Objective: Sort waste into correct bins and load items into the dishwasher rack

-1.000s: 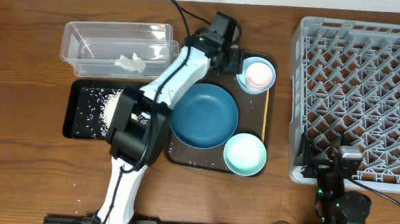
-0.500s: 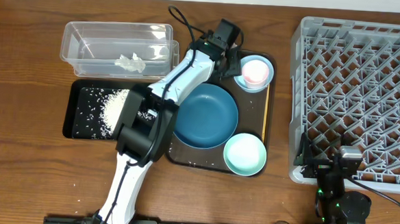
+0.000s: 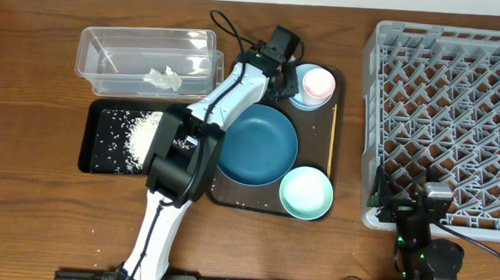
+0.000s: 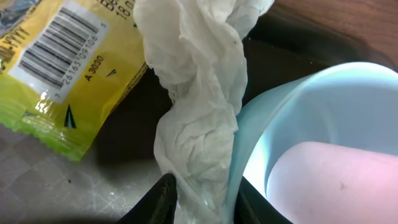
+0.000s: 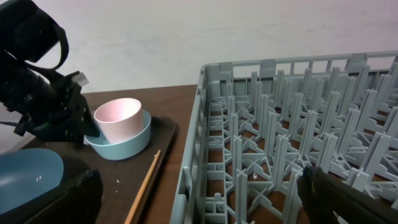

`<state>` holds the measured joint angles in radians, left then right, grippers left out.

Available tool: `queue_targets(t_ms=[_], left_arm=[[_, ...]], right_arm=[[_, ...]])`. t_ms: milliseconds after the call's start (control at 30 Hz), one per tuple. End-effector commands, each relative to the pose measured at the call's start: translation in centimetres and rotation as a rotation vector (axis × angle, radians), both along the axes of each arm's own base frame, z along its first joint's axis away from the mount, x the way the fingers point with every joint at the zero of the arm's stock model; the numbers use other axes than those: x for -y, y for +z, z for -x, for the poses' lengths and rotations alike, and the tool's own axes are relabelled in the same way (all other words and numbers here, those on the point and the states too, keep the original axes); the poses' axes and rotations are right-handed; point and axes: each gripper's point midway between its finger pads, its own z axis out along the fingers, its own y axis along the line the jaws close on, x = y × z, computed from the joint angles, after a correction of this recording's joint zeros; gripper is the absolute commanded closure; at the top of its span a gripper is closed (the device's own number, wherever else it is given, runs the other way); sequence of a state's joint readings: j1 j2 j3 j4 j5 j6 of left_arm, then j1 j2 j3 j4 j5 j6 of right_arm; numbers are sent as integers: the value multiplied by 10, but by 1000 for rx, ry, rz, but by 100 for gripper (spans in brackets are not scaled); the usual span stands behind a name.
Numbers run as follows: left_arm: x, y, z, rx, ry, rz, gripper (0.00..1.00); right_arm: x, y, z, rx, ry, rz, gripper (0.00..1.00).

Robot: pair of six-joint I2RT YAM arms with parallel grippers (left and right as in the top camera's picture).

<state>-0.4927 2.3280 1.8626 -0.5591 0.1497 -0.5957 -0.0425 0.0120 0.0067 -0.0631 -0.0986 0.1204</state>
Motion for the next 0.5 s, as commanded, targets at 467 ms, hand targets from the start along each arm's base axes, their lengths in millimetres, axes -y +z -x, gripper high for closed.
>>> queue_targets(t_ms=[467], left_arm=[[13, 23, 51, -116, -94, -22, 72]], right_arm=[[2, 0, 0, 1, -6, 12, 1]])
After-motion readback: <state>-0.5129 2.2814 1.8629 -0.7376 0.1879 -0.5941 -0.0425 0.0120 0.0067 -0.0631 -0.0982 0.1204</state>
